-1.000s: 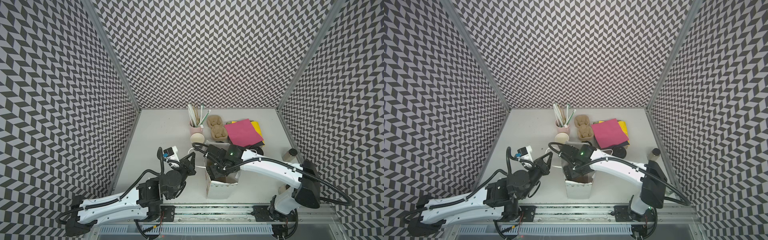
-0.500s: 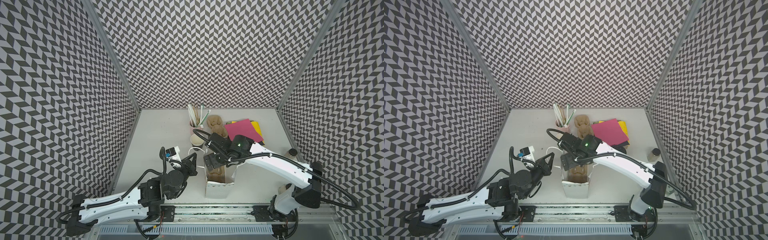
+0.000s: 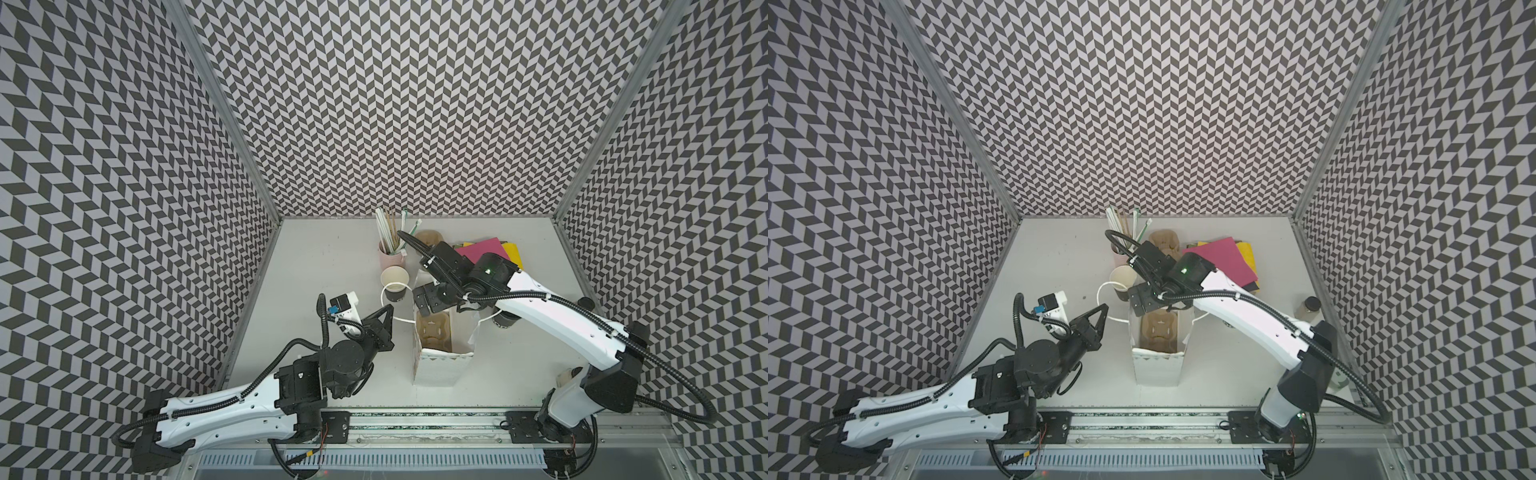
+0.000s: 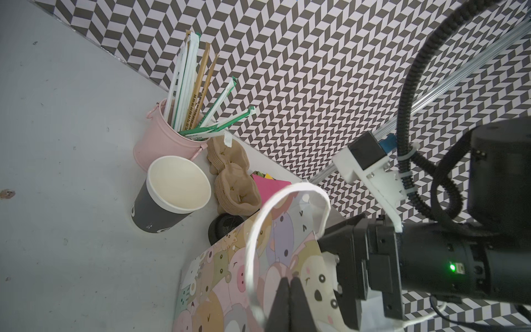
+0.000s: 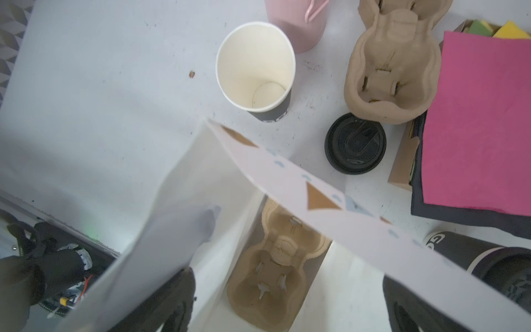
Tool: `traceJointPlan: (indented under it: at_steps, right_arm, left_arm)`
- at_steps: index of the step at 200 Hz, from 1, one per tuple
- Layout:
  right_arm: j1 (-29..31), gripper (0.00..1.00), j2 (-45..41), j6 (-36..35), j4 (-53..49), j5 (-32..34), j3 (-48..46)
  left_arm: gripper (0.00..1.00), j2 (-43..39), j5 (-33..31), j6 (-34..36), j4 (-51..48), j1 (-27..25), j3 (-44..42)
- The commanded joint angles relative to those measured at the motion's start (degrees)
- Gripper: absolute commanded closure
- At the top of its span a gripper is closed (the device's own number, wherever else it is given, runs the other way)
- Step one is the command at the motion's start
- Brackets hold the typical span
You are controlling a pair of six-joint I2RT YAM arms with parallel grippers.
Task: Pack the takeout coffee
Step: 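Open the right gripper and lift it out of the bag, then release the bag edge with the left gripper while the right gripper withdraws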
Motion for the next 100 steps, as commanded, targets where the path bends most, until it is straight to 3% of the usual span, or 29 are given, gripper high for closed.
traceJointPlan:
  at_steps: [1, 100]
  right_arm:
    - [-0.7, 0.0, 2.6, -2.9, 2.3, 1.0, 2.0]
    - [-3.6, 0.0, 13.0, -6.8, 1.6, 2.0, 13.1]
  left_arm:
    - [1.0, -0.4, -0.1, 0.6, 1.8, 0.3, -0.8]
    - [1.0, 1.2, -0.1, 0.4, 3.0, 0.4, -1.3]
